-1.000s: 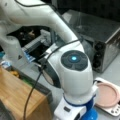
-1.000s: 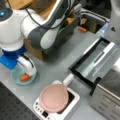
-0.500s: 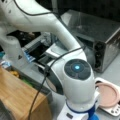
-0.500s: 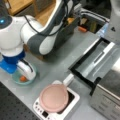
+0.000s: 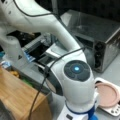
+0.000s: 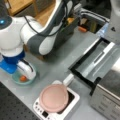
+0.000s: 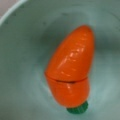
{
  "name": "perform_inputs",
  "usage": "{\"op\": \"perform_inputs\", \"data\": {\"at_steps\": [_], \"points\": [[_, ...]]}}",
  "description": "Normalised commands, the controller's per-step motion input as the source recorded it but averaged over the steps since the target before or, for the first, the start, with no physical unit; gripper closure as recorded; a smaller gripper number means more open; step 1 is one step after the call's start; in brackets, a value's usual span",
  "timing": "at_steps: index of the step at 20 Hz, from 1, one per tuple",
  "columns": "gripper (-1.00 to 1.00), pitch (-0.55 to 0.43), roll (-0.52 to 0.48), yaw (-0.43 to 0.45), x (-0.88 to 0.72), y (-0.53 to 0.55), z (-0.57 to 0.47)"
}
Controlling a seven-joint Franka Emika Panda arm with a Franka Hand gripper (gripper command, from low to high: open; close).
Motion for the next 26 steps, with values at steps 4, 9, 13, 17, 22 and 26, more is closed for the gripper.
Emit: {"op": "perform_inputs", "data": {"at_steps": [4,9,13,17,22,26], "points": [[-1.0,0.042,0.005,0.113,-0.12,-0.19,-0.06],[-1.0,0.029,-0.008,0.091,-0.21,-0.11,-0.07],[-1.0,-0.012,-0.041,0.077,-0.27,0.02,-0.12],[-1.0,-0.05,-0.077,0.063,-0.28,0.09,-0.15],[-1.0,-0.104,-0.103,0.045,-0.3,0.12,-0.15],[-1.0,-0.148,-0.122,0.045,-0.28,0.13,-0.15]]}}
